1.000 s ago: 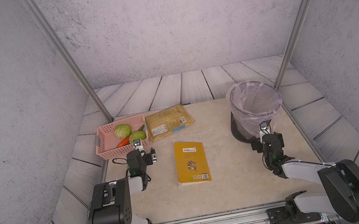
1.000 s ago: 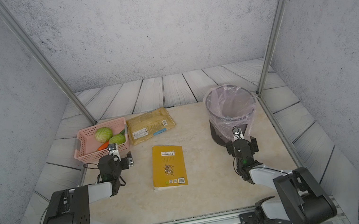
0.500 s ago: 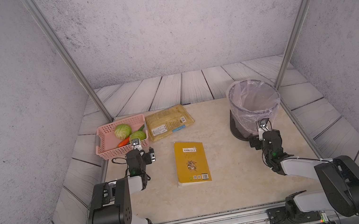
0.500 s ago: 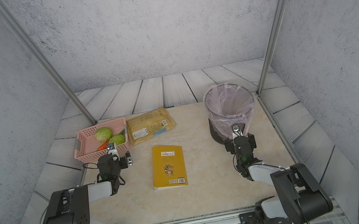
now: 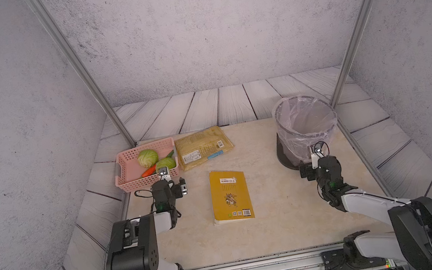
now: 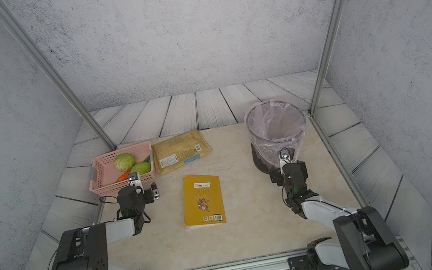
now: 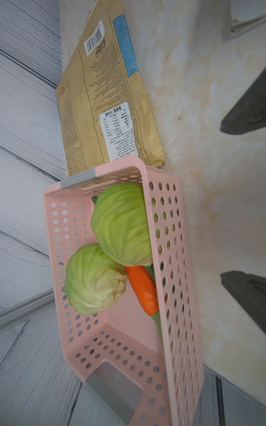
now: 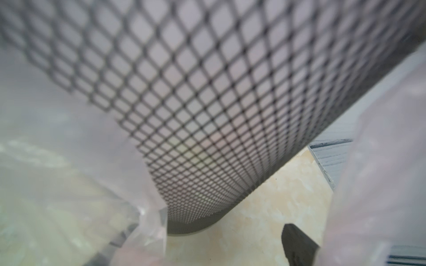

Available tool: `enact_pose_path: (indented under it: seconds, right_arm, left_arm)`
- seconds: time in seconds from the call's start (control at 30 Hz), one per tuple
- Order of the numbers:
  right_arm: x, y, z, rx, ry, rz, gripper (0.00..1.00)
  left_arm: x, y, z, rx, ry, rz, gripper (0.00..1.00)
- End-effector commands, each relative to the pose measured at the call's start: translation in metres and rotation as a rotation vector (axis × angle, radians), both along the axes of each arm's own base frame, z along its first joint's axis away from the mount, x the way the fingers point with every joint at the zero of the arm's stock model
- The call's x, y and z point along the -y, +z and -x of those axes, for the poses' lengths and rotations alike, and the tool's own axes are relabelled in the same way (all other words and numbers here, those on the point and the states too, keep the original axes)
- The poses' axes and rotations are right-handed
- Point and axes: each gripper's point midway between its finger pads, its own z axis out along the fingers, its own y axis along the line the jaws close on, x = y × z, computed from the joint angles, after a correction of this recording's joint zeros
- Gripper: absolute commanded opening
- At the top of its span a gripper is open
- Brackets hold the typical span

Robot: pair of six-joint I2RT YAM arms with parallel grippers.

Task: Peel off the used sticky note
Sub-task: Move the trash bin to the center of the board, then reset both arms

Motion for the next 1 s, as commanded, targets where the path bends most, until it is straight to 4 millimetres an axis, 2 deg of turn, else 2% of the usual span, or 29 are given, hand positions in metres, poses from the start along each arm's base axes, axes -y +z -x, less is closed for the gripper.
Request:
enact_pose_path:
  seconds: [0.0,0.17,0.4,0.5,0.63,0.97]
  right_arm:
    - [-0.003,0.003,-0.003,-0.004,0.011,-0.018,1.0]
    - [0.001,0.0,-0.004,-0.002,-0.006,0.001,1.0]
    - [0.0,-0.007,-0.036,-0.004,-0.006,0.053,1.0]
    - [0.012,-0.015,-0.047,-0.025,-0.054,0.033,0.99]
    - [0.028,-0.017,-0.04,0.014,-0.092,-0.042,1.0]
    - [0.024,-0.011,-0.035,0.03,-0.063,-0.052,1.0]
  left_arm:
    - [-0.005,0.006,-0.005,0.016,0.019,0.005,0.98]
    - [-0.004,0.006,-0.005,0.016,0.018,0.005,0.98]
    - [-0.004,0.006,-0.005,0.015,0.019,0.005,0.98]
    - [-0.004,0.006,-0.005,0.016,0.018,0.006,0.98]
    - [-0.004,0.006,-0.005,0.016,0.018,0.005,0.98]
    - [-0.004,0.006,-0.005,0.015,0.018,0.006,0.98]
